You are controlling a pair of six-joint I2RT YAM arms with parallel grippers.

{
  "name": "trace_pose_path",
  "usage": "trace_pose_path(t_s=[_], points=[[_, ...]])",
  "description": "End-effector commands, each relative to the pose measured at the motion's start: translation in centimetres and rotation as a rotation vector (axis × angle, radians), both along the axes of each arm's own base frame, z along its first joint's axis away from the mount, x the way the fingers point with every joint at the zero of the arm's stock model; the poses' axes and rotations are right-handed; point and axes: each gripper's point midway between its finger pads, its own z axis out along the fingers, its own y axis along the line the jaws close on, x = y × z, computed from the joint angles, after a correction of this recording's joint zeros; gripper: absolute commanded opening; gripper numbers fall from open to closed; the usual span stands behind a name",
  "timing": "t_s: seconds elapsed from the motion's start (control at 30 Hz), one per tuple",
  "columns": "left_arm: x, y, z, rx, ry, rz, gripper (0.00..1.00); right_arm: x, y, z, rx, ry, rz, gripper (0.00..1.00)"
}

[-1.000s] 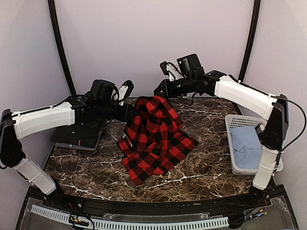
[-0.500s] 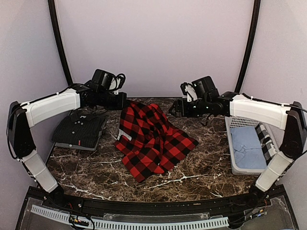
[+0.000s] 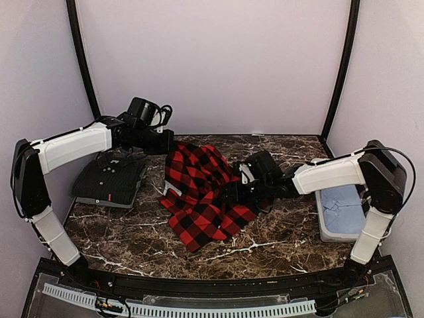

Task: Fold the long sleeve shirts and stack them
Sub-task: Pick up the crumpled shirt from the center of the board.

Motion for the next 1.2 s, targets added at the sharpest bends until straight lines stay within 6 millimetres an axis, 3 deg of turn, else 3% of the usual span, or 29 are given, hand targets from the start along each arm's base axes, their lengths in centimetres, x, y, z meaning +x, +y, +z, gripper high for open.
trace_pose_path(t_s=[0.0, 0.43, 0.6, 0.7, 0.8, 1.0, 1.17], points=[[-0.1, 0.0, -0.2, -0.009, 0.020, -0.005, 0.00, -0.5, 2.0, 0.0, 0.169, 0.044, -0.002, 0.69], [-0.1, -0.4, -0.6, -0.032, 0.035, -0.016, 0.00, -1.1, 3.9, -2.6, 0.322, 0.166, -0.015, 0.62], [-0.1, -0.4, -0.3, -0.035, 0.029, -0.018, 0.00, -0.6, 3.9, -2.2, 0.336, 0.158, -0.037, 0.41], [-0.1, -0.4, 0.0, -0.038, 0.020, -0.018, 0.00, -0.5, 3.9, -1.9, 0.335, 0.151, -0.047, 0.21], [0.0, -0.3, 0.3, -0.036, 0.006, -0.018, 0.00, -0.1, 3.7, -1.4, 0.310, 0.129, -0.056, 0.00], [0.4, 0.1, 1.6, -0.020, -0.037, -0.008, 0.00, 1.4, 2.3, 0.8, 0.175, 0.022, -0.080, 0.00], [1.3, 1.0, 3.9, 0.018, -0.105, 0.016, 0.00, 3.3, -0.1, 4.6, 0.019, -0.127, -0.135, 0.00]])
